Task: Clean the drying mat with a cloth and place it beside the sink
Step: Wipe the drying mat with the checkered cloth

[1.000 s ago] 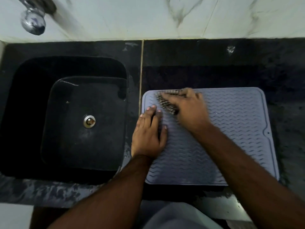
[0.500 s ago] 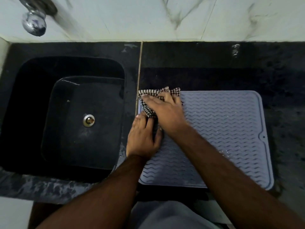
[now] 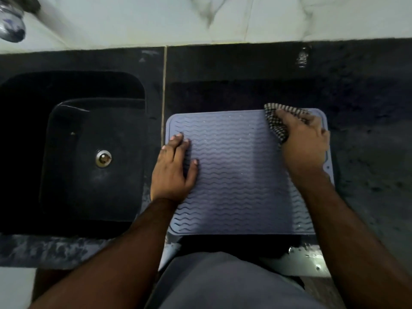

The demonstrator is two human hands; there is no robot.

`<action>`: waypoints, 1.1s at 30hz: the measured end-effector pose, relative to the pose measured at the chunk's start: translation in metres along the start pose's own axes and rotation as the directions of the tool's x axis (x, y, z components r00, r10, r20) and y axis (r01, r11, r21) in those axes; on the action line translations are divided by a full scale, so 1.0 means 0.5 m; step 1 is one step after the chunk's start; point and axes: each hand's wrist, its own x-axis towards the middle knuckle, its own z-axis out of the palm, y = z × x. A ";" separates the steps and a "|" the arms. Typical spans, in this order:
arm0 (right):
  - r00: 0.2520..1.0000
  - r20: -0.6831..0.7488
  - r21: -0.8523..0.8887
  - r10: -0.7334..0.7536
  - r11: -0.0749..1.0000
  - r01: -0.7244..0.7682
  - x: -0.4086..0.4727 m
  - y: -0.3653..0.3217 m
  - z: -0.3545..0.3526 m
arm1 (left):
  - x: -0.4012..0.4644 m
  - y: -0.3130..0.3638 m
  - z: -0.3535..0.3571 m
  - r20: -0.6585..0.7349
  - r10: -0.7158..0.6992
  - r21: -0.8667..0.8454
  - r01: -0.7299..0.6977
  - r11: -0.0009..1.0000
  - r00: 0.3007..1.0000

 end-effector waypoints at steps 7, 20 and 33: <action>0.990 -0.008 0.236 0.138 0.963 -0.132 0.050 0.103 -0.078 | -0.001 0.002 -0.001 -0.017 0.013 0.003 -0.013 1.000 1.000; 0.957 0.159 0.018 -0.242 0.970 0.243 -0.066 -0.172 0.032 | -0.003 -0.005 0.010 -0.020 0.003 0.032 -0.003 0.999 1.000; 0.993 -0.110 0.242 -0.049 0.967 0.074 -0.026 0.047 -0.058 | 0.000 -0.011 0.016 -0.034 0.023 0.043 -0.021 0.999 0.999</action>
